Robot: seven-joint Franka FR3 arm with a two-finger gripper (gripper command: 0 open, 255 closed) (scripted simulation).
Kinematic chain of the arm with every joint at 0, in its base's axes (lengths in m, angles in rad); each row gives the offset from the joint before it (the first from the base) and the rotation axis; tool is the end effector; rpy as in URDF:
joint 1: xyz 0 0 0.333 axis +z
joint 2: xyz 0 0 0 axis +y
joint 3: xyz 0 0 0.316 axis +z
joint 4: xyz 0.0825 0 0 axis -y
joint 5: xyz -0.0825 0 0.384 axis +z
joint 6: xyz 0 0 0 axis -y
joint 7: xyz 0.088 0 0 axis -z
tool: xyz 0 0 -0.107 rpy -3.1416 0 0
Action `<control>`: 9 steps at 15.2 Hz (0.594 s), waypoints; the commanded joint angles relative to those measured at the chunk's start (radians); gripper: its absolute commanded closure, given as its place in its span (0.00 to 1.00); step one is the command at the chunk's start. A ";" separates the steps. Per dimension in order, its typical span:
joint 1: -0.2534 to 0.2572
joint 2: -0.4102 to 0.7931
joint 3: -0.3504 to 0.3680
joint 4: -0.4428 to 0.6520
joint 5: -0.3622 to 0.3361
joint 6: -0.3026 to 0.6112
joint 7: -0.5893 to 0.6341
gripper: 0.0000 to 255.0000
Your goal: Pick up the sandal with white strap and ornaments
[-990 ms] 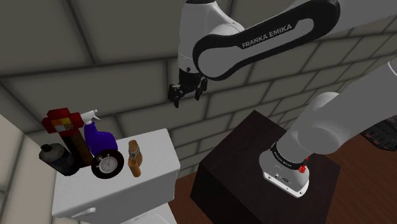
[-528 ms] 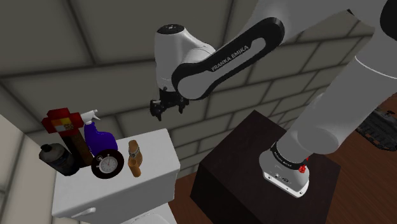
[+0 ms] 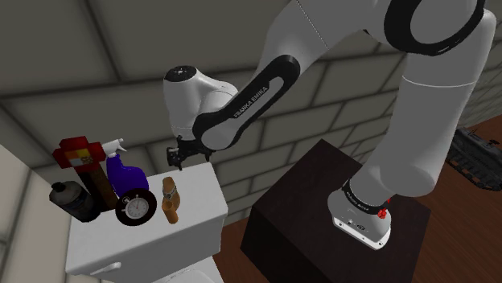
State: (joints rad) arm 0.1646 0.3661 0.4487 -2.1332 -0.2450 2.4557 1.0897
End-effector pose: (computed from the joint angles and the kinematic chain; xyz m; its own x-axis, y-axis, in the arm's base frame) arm 0.4695 0.3281 0.2499 0.9516 -0.3072 0.0016 -0.3072 -0.9516 -0.0047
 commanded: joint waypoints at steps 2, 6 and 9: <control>0.057 0.123 -0.036 0.108 -0.056 0.000 0.069 0.00; 0.132 0.282 -0.081 0.267 -0.099 -0.011 0.131 0.00; 0.183 0.403 -0.108 0.403 -0.115 -0.030 0.161 0.00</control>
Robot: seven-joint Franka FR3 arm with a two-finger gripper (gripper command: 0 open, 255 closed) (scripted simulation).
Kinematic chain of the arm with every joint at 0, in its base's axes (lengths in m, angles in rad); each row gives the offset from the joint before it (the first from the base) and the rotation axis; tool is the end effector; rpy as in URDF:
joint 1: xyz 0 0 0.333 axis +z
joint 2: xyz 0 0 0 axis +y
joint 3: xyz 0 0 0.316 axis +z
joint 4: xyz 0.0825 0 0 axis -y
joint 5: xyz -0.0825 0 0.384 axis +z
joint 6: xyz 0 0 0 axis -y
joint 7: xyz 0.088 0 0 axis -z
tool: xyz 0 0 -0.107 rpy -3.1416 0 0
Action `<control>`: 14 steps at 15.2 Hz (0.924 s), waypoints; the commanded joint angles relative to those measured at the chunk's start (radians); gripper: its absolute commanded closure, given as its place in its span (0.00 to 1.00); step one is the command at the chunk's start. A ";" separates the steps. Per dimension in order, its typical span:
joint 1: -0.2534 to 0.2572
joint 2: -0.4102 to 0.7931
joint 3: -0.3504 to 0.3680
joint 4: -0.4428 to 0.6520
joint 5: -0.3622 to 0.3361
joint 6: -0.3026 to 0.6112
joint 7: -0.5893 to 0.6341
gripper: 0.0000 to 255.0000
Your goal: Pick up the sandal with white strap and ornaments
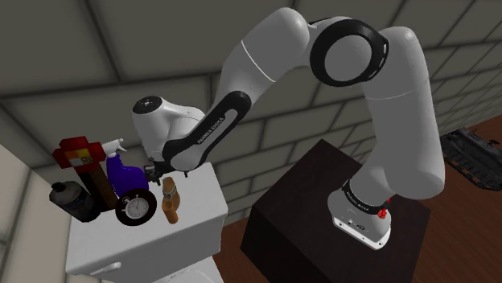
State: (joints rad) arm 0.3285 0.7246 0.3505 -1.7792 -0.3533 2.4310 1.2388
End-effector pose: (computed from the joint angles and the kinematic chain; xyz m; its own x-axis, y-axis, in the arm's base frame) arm 0.5184 0.3970 0.1669 0.9330 -0.3599 -0.0074 -0.3599 -0.9330 0.0073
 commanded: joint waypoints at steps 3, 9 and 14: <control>0.048 0.122 -0.026 0.133 -0.013 -0.014 0.025 0.00; 0.063 0.189 -0.046 0.163 -0.029 0.024 0.032 0.00; 0.065 0.195 -0.048 0.166 -0.030 0.028 0.034 1.00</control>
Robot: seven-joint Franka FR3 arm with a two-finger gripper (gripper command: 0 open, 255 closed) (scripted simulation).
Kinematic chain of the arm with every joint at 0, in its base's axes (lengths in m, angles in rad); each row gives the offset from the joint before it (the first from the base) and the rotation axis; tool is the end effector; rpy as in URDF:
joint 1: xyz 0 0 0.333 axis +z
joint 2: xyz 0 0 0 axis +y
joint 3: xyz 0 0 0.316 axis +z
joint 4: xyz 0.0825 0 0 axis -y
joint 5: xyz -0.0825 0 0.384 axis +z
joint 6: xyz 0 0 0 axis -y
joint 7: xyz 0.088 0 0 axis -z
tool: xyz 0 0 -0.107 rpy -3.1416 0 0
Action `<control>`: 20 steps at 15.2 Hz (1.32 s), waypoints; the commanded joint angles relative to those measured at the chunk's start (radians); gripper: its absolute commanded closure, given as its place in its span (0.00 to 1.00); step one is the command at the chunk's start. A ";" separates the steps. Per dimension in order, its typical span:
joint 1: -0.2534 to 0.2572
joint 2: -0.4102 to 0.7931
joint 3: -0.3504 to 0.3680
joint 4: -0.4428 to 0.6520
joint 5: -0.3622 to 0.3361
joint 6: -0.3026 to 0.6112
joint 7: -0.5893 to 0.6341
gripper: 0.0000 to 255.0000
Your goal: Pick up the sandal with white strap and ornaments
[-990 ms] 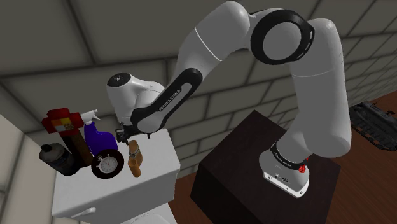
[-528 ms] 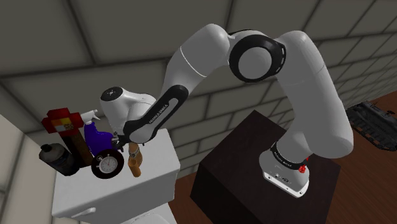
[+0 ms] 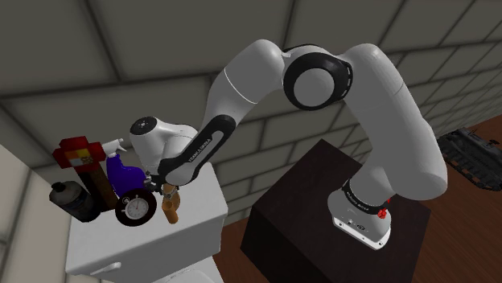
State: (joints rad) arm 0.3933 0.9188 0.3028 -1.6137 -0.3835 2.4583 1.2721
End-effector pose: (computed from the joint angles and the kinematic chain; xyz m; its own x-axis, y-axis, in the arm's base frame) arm 0.5322 0.4174 0.1002 0.9269 -0.3753 -0.0089 -0.3752 -0.9269 0.0115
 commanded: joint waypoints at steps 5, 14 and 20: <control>0.000 0.001 0.000 0.000 0.000 0.001 0.000 1.00; -0.018 -0.076 0.023 -0.034 0.018 -0.044 -0.009 1.00; -0.033 -0.139 0.043 -0.054 0.037 -0.086 -0.019 1.00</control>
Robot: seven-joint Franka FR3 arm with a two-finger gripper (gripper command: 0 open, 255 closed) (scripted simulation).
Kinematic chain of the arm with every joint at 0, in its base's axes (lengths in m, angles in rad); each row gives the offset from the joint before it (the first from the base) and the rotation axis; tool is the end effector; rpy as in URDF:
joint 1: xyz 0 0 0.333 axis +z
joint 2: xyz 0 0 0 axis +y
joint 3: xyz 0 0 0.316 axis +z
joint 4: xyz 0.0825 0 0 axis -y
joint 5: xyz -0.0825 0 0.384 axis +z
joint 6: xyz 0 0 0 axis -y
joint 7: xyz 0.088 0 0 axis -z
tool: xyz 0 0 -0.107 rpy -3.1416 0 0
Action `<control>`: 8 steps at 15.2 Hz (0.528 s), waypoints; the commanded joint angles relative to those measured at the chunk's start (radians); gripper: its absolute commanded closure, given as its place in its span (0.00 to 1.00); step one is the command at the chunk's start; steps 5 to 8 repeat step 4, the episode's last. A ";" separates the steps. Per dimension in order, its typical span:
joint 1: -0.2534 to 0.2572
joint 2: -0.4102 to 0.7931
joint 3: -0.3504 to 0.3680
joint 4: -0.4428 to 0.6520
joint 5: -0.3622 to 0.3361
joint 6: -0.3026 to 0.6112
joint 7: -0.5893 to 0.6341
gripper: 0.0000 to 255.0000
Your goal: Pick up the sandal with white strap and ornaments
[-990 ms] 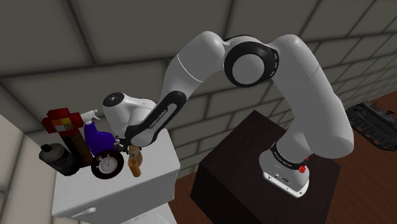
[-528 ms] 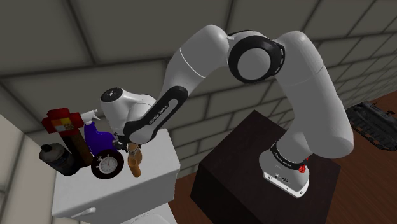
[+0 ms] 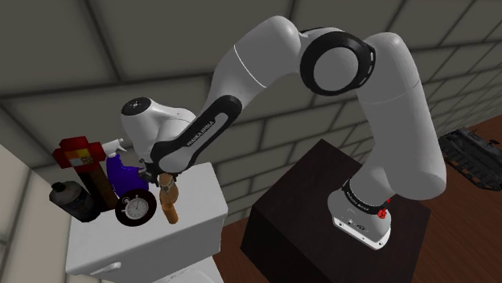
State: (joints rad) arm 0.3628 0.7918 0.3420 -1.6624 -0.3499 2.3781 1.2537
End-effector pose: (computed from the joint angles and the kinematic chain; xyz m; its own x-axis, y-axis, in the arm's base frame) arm 0.5330 0.4172 0.1631 0.9269 -0.3751 -0.0094 -0.3750 -0.9270 0.0114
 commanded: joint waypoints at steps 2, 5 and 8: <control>-0.007 -0.031 0.010 -0.010 0.009 -0.021 -0.004 1.00; -0.007 -0.033 0.010 -0.011 0.010 -0.022 -0.004 1.00; -0.007 -0.033 0.010 -0.011 0.010 -0.022 -0.004 1.00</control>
